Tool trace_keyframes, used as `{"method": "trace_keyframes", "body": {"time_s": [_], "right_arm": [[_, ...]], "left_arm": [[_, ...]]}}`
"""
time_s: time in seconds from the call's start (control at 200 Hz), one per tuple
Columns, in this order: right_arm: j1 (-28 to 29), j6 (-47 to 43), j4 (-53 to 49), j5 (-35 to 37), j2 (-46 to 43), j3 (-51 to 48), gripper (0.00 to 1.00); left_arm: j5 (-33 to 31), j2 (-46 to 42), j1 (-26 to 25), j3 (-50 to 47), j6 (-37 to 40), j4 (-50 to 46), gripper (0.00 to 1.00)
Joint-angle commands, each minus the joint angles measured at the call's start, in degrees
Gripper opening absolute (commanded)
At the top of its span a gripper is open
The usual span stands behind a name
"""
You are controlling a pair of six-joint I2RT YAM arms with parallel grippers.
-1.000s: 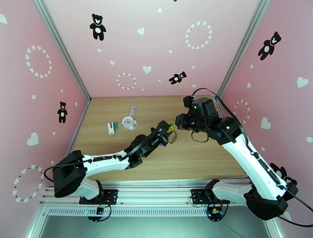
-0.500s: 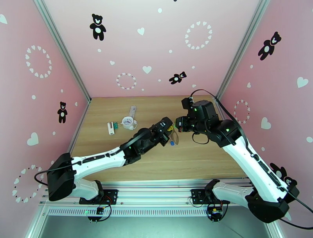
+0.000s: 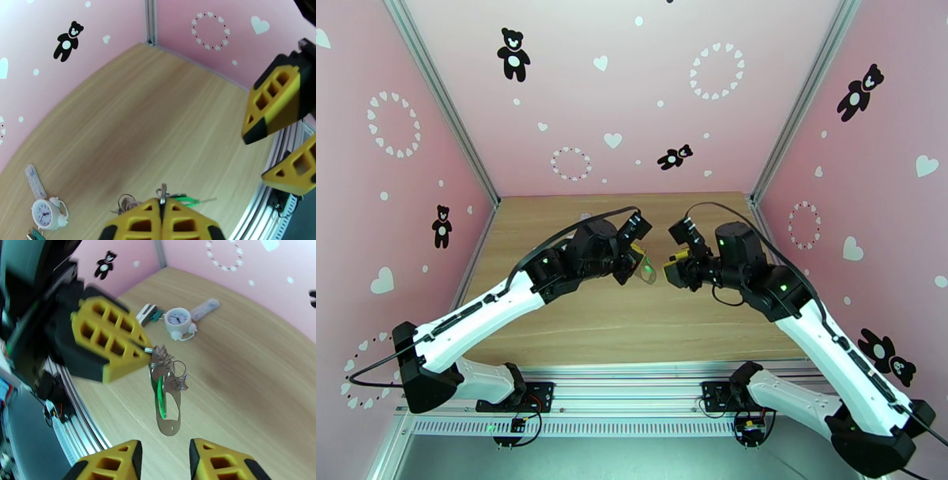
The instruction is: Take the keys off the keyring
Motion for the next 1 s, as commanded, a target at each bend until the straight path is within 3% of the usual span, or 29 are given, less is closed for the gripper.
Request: {"method": "trace_keyframes", "body": {"time_s": [0.0, 0.145, 0.295, 0.435, 0.661, 0.871, 0.996], "right_arm": [[-0.03, -12.42, 7.59, -5.55, -2.09, -4.66, 0.34], [-2.06, -15.02, 10.5, -13.75, -0.91, -4.42, 0.3], [-3.21, -14.71, 13.01, -19.71, 1.18, -4.84, 0.29], [-4.63, -14.73, 12.84, -25.98, 2.76, -4.18, 0.27], [-5.53, -13.64, 15.19, -31.58, 3.08, -4.8, 0.22], [-10.19, -12.31, 14.41, -39.27, 3.9, -4.59, 0.18], [-10.2, -12.32, 13.55, -40.12, 5.33, -4.26, 0.18]], "left_arm": [[5.71, 0.18, 0.24, 2.81, 3.07, -9.26, 0.0], [6.15, 0.16, 0.26, 4.38, 8.41, -11.26, 0.0], [7.06, -2.33, 0.24, 0.63, 15.35, -5.2, 0.0], [9.4, -1.96, 0.24, 1.85, 18.98, -5.95, 0.0], [11.97, -2.12, 0.28, 1.4, 22.17, -3.97, 0.0], [14.57, -2.3, 0.24, 0.9, 22.85, -0.78, 0.0], [15.69, -1.8, 0.28, 1.01, 23.29, 0.36, 0.0]]}}
